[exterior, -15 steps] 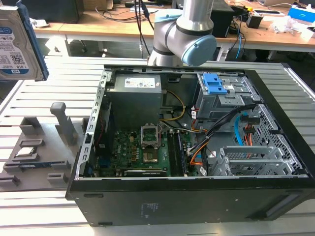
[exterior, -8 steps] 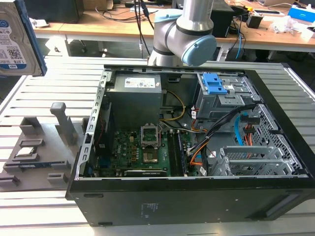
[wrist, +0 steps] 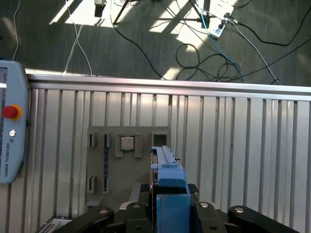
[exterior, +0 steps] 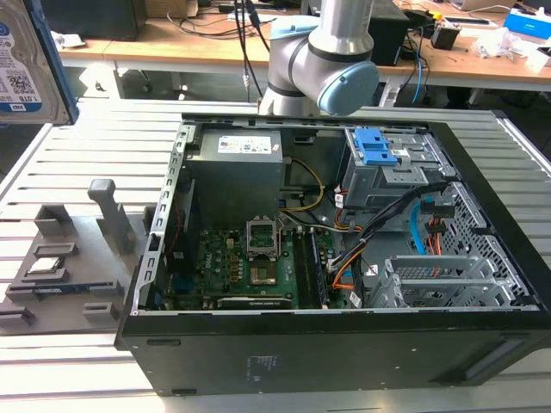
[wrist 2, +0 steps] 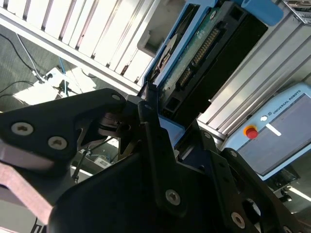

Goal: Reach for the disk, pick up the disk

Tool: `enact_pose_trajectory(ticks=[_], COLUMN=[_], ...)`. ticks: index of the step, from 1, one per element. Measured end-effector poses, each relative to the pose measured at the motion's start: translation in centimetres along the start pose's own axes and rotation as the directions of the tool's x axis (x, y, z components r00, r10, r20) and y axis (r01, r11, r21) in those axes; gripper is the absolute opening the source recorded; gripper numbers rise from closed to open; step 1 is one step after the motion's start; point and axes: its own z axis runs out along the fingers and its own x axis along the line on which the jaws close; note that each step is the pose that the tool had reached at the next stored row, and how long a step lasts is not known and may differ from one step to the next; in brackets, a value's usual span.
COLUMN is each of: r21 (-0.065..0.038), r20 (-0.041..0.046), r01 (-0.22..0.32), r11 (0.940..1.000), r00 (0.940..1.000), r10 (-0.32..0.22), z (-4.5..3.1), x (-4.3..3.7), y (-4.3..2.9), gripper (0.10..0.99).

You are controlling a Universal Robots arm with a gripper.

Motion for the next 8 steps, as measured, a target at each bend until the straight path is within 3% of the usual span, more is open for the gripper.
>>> enact_pose_trajectory(ticks=[4,8], r21=[0.0,0.0], r20=[0.0002,0.0002], r01=[0.0,0.0], r11=[1.0,1.0], r00=[1.0,1.0], r10=[0.0,0.0], z=[-0.01,-0.04], x=[0.02,0.05], y=[-0.14,-0.84], gripper=[0.365,0.365])
